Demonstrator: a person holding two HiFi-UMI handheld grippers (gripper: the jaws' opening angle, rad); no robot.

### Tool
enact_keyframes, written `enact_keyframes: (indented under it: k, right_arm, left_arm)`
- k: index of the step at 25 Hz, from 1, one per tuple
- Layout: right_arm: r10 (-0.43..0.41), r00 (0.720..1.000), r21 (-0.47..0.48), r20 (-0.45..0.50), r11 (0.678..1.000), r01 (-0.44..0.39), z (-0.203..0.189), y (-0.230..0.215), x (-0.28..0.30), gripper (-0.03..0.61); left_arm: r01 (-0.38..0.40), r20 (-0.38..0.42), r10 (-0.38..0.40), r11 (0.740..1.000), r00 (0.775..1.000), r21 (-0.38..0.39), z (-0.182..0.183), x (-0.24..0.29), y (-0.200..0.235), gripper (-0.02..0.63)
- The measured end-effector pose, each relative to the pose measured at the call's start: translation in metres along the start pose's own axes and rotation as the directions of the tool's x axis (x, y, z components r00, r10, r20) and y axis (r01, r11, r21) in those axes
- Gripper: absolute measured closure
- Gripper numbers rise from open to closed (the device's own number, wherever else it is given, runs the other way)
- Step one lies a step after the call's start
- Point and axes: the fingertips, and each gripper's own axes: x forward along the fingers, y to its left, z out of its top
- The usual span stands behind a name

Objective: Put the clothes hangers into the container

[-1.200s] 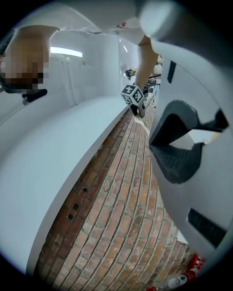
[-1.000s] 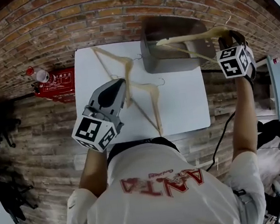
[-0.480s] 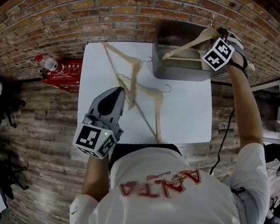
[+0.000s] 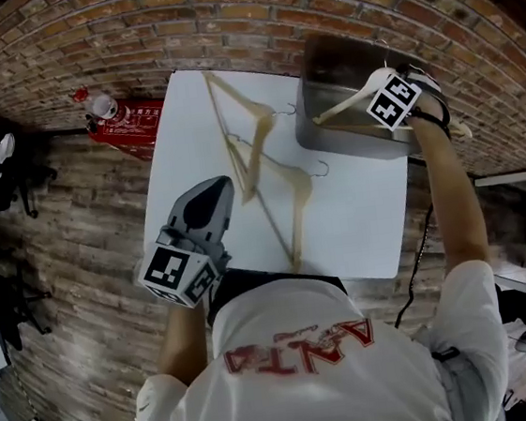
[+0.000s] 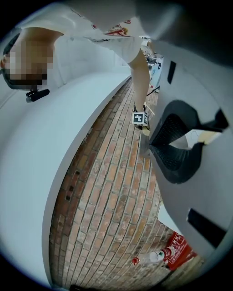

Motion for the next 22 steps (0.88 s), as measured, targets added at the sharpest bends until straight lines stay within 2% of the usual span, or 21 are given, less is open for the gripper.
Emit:
enact_keyframes:
  k: [11,12,13,14,19,20,22]
  right_arm:
    - [-0.019,0.999,-0.127,-0.035,0.992,0.014,0.003,0.026,0.018,0.379]
    - [-0.012,0.999,-0.14,-0.045,0.99,0.006,0.001,0.027,0.017,0.368]
    - [-0.004,0.999,-0.145,-0.051,0.989,-0.004,-0.001,0.028,0.015,0.329]
    - [0.001,0.999,-0.143,-0.051,0.99,-0.008,-0.002,0.028,0.011,0.303]
    - [-0.018,1.0,-0.08,0.01,0.997,0.018,-0.004,0.018,-0.026,0.304]
    - [-0.022,0.999,-0.05,0.035,0.998,0.024,-0.004,0.015,-0.037,0.307]
    - [-0.047,0.994,0.021,0.098,0.999,0.045,-0.002,0.01,-0.064,0.356]
  left_arm:
    - [0.007,0.018,-0.007,1.0,1.0,-0.027,0.009,-0.004,-0.015,0.604]
    - [0.009,0.019,-0.008,1.0,1.0,-0.029,0.009,-0.005,-0.016,0.604]
    - [0.011,0.021,-0.01,0.999,1.0,-0.03,0.01,-0.005,-0.017,0.604]
    - [0.013,0.023,-0.013,0.999,1.0,-0.03,0.011,-0.007,-0.018,0.604]
    - [0.033,0.034,-0.032,0.999,0.999,-0.029,0.014,-0.011,-0.024,0.604]
    - [0.04,0.037,-0.039,0.999,0.999,-0.029,0.015,-0.012,-0.026,0.604]
    - [0.063,0.047,-0.062,0.998,0.997,-0.024,0.016,-0.012,-0.029,0.604]
